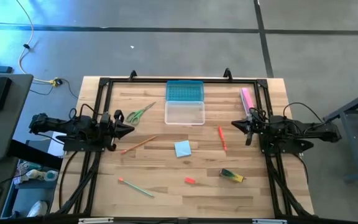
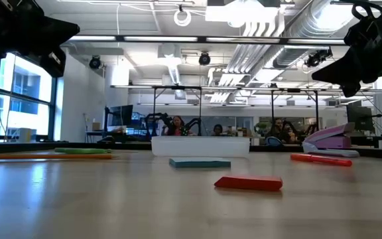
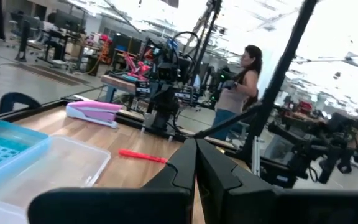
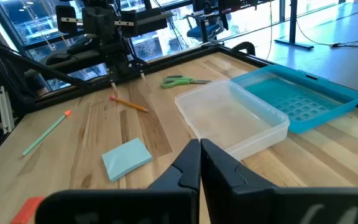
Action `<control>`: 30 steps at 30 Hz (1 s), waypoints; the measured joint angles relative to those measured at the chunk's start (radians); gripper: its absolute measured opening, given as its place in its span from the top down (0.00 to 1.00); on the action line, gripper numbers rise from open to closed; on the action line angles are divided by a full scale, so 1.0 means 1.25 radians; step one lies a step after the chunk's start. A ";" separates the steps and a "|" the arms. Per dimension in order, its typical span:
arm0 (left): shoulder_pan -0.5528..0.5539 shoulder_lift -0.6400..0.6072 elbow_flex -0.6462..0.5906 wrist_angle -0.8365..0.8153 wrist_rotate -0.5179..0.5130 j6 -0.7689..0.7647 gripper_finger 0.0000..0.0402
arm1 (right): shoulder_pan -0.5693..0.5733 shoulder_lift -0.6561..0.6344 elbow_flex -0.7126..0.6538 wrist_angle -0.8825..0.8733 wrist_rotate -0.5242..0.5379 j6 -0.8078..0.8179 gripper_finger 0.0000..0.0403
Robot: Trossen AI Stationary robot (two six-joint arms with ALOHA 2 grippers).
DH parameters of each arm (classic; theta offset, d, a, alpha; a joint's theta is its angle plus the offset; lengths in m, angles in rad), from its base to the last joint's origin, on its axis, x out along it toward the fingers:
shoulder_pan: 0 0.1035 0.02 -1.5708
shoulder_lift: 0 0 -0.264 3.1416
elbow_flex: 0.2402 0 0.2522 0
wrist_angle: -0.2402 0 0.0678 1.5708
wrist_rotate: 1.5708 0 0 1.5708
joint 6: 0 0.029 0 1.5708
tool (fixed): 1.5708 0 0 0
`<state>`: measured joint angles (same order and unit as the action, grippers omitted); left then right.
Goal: Pack school essentials
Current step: Put the orange pencil into the supply box
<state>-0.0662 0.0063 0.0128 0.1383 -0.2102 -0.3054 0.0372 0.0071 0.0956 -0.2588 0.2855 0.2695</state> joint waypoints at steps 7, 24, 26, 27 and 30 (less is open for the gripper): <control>0.000 0.000 0.000 0.034 -0.025 -0.023 0.99 | 0.000 0.000 0.000 0.000 0.000 0.000 1.00; 0.000 0.002 0.000 0.010 -0.225 -0.145 0.63 | 0.000 0.000 0.000 0.000 0.000 0.000 1.00; 0.000 0.002 0.000 0.101 -0.225 -0.138 0.62 | 0.000 0.000 0.000 0.000 0.000 0.000 1.00; 0.000 0.002 0.004 0.145 -0.226 -0.123 0.63 | 0.000 0.000 0.000 0.000 0.000 0.000 1.00; 0.000 0.008 0.049 0.171 -0.221 -0.055 0.64 | 0.000 0.000 0.000 0.000 0.000 0.000 1.00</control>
<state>-0.0658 0.0159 0.0739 0.3517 -0.4867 -0.3743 0.0372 0.0071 0.0955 -0.2588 0.2855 0.2694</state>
